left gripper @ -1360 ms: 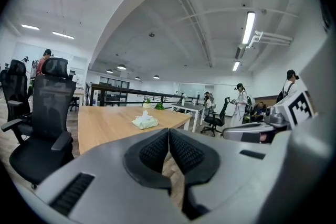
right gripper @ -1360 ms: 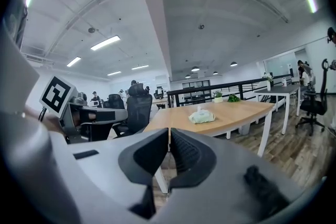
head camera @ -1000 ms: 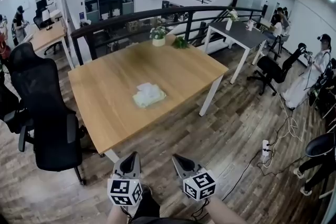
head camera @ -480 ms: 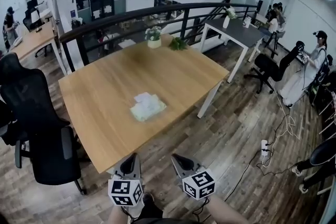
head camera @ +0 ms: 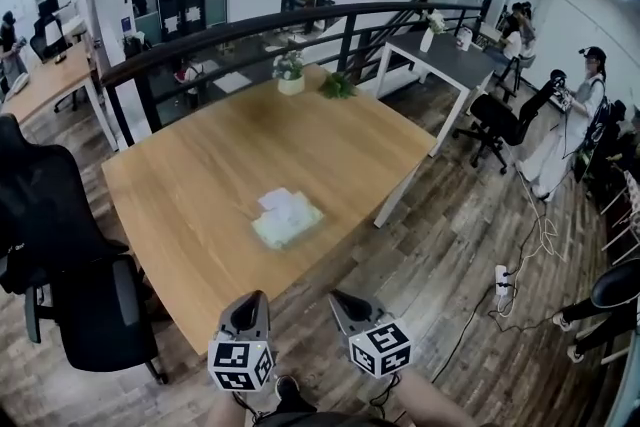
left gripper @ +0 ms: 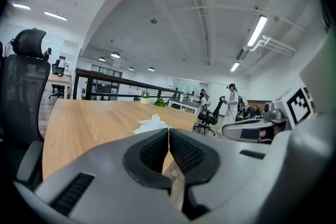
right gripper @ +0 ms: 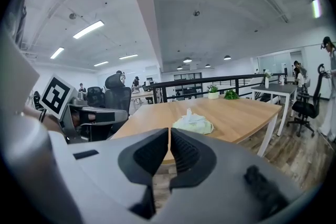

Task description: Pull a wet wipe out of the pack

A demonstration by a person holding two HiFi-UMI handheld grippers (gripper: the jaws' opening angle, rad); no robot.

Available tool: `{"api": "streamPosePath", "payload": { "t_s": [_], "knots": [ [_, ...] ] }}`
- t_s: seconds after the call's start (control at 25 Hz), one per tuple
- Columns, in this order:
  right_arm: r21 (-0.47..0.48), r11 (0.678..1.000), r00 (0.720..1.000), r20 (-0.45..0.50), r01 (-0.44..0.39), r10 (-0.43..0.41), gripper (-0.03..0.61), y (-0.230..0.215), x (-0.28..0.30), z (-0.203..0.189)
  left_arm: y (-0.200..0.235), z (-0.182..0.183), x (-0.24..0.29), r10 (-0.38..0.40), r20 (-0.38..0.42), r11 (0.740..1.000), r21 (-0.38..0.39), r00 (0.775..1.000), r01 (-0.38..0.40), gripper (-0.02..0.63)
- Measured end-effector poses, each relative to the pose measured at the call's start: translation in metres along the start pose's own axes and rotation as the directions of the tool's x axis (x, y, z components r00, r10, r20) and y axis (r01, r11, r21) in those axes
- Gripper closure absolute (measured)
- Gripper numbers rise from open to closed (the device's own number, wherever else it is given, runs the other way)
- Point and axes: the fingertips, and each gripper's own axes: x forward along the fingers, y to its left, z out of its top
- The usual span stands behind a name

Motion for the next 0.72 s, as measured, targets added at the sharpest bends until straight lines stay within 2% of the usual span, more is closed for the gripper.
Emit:
{"api": "streamPosePath", "payload": {
  "t_s": [0.32,0.72],
  "knots": [
    [0.007,1.000,1.000,-0.009,0.015,-0.015,0.551,0.000,0.036,0.013,0.027,0.011,0.019,-0.033,0.003,0.999,-0.002,0.999,0.033,0.598],
    [-0.012,1.000,1.000,0.020,0.004,-0.004,0.551,0.012,0.061,0.036,0.056,0.023,0.017,-0.025,0.021,1.000,-0.013,0.999,0.025,0.598]
  ]
}}
